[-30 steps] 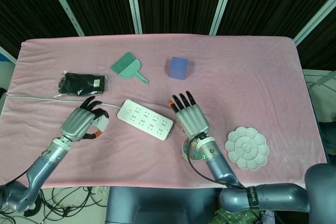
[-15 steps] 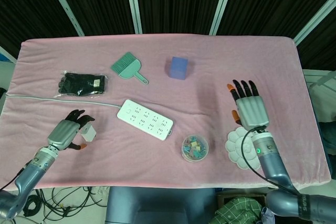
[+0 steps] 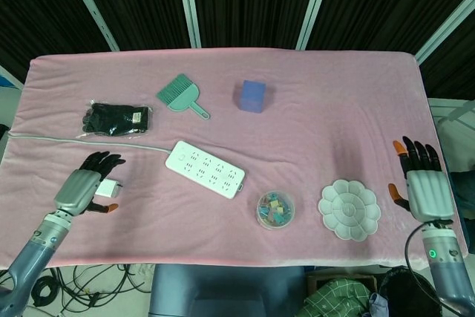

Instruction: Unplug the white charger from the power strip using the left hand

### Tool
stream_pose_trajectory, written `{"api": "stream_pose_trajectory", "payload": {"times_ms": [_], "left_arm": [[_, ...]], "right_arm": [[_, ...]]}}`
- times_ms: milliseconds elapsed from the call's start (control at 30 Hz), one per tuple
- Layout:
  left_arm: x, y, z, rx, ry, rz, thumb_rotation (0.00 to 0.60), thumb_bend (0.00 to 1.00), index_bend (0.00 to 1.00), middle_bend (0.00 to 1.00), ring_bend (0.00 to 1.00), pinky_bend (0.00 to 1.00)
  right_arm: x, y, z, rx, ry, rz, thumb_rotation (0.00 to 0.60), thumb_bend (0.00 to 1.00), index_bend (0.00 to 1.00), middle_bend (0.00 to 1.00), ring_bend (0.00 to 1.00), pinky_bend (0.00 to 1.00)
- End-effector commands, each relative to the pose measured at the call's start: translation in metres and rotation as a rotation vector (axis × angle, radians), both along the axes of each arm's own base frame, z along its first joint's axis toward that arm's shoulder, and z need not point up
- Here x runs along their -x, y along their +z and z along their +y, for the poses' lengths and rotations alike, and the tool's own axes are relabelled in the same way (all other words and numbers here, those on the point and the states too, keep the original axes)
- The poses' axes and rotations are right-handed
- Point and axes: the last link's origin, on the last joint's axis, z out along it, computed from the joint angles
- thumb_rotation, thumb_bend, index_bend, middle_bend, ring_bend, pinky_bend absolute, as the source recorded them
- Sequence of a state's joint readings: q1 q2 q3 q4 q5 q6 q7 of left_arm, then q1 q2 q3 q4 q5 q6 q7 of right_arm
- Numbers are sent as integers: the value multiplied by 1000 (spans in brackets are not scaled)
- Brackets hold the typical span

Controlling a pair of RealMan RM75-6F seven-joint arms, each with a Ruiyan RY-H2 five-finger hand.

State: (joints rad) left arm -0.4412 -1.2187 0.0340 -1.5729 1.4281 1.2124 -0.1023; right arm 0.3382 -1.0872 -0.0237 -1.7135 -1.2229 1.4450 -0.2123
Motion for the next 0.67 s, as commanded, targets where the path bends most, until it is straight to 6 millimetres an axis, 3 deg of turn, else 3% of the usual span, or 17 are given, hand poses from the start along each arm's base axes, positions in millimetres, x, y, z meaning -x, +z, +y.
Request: {"api": "stream_pose_trajectory", "payload": {"times_ms": [33,200,267,433,667], "left_arm": [[-3,31,-38,-134,33,26,600,64,159,110,0,0],[5,52,-81,-235,95,44,600,64,159,110,0,0],[10,60,-93,-267,148,42,600,69,159,110,0,0],[24,71,-114,-304,213,89,600,88,159,110,0,0],[20,79,-122,-316,185,49,600,89,160,111,0,0]], "right_arm": [[19,-4,46,4,-7,-30,600,267,66,16,6,53],[28,-17,80,2,17,-52,600,266,67,17,6,54],[27,-20,84,-8,35,-34,600,266,67,17,6,54],[21,-20,87,-5,69,4,600,267,67,17,6,54],[18,-23,89,-30,79,15,600,267,67,17,6,54]]}}
